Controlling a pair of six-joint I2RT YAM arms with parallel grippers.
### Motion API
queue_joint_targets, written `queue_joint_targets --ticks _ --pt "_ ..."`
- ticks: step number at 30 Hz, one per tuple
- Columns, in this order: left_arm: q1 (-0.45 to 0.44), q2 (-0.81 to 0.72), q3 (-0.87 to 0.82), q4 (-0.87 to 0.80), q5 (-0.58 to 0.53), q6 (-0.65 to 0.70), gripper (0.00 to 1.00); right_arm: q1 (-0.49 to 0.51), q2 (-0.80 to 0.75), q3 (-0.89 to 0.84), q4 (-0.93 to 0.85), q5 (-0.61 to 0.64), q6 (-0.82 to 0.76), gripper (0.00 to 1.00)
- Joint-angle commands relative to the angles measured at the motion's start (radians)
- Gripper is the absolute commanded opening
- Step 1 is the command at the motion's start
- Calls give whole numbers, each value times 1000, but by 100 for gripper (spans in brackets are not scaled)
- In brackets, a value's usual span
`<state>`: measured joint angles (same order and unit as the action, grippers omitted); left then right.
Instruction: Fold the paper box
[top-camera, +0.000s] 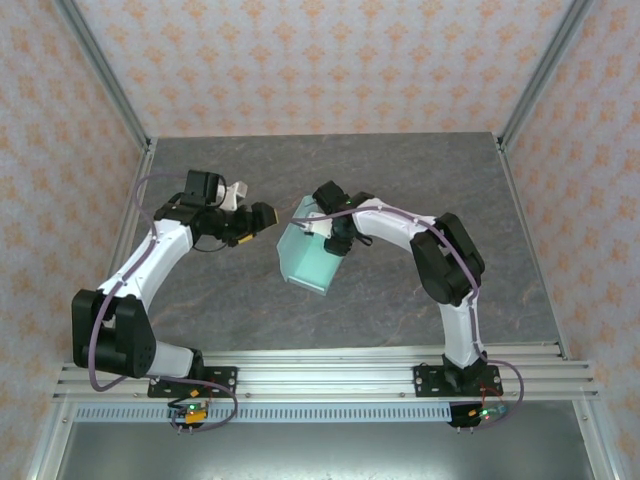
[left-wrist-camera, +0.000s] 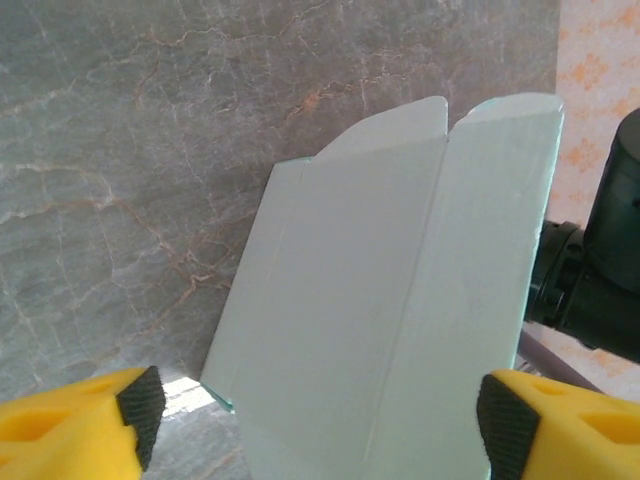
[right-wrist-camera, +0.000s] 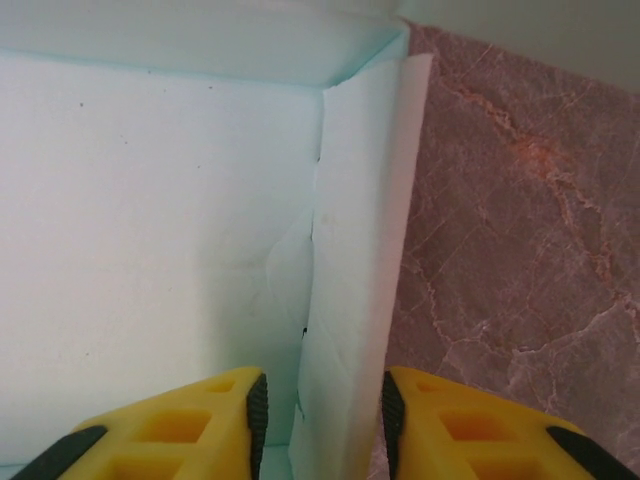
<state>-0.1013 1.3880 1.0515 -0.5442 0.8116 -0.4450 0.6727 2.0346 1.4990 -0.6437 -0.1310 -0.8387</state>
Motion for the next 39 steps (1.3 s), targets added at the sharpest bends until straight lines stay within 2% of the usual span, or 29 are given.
queue_joint_targets --ticks 1,5,9,13,17,19,21,26,28,32,39 --pt "-1 -63 17 8 40 35 93 2 -30 49 -42 -23 0 39" --pt "-35 -33 57 -62 -8 101 92 -2 -30 70 -51 -65 -5 38" --pt "-94 0 73 -37 -13 108 85 -5 -1 95 -70 -61 -19 36" --pt "-108 -2 72 -32 -52 103 80 -5 26 108 -89 -56 -33 33" --pt "-117 8 81 -77 -53 130 80 -7 46 105 -81 -41 -42 29" --pt "-119 -8 66 -74 -46 128 86 -7 57 110 -83 -44 -44 26" --pt "-116 -34 39 -55 -18 117 98 -7 62 109 -79 -40 -48 24" --pt "-112 -49 3 -52 31 106 100 -6 76 104 -77 -14 -45 20" --pt "-112 -33 -13 -45 23 107 96 -6 78 101 -75 7 -40 19" --pt "-112 -12 -20 -17 25 76 81 6 84 90 -60 57 -31 19" --pt "-71 -101 -71 96 29 -30 81 50 115 60 -11 220 -13 13"
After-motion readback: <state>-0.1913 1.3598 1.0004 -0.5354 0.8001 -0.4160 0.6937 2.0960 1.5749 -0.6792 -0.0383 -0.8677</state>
